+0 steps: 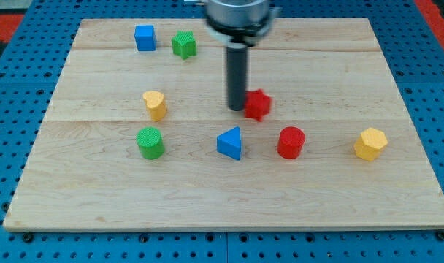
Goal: Nudge red star towards red circle
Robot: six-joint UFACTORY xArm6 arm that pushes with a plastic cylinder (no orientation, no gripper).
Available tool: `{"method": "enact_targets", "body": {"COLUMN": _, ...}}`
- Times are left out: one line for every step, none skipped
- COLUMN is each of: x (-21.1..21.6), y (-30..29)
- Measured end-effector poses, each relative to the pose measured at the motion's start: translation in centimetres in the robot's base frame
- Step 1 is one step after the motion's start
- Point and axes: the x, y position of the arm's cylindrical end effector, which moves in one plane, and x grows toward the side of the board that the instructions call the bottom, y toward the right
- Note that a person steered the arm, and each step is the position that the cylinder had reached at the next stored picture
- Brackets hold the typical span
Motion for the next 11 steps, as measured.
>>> {"method": "enact_targets", "body": {"x": 2.8, "y": 3.7}}
{"method": "enact_targets", "body": {"x": 6.1, "y": 1.7}}
{"method": "enact_targets", "body": {"x": 10.0, "y": 0.8}}
{"method": "enact_targets", "body": {"x": 8.4, "y": -6.0}}
{"method": "enact_targets", "body": {"x": 6.6, "y": -9.1}}
{"method": "enact_targets", "body": {"x": 5.8, "y": -5.4}}
{"method": "enact_targets", "body": {"x": 3.1, "y": -3.5}}
{"method": "enact_targets", "body": {"x": 4.2, "y": -8.6}}
{"method": "enact_targets", "body": {"x": 4.2, "y": -9.9}}
{"method": "enact_targets", "body": {"x": 0.3, "y": -6.1}}
{"method": "enact_targets", "body": {"x": 0.7, "y": -10.0}}
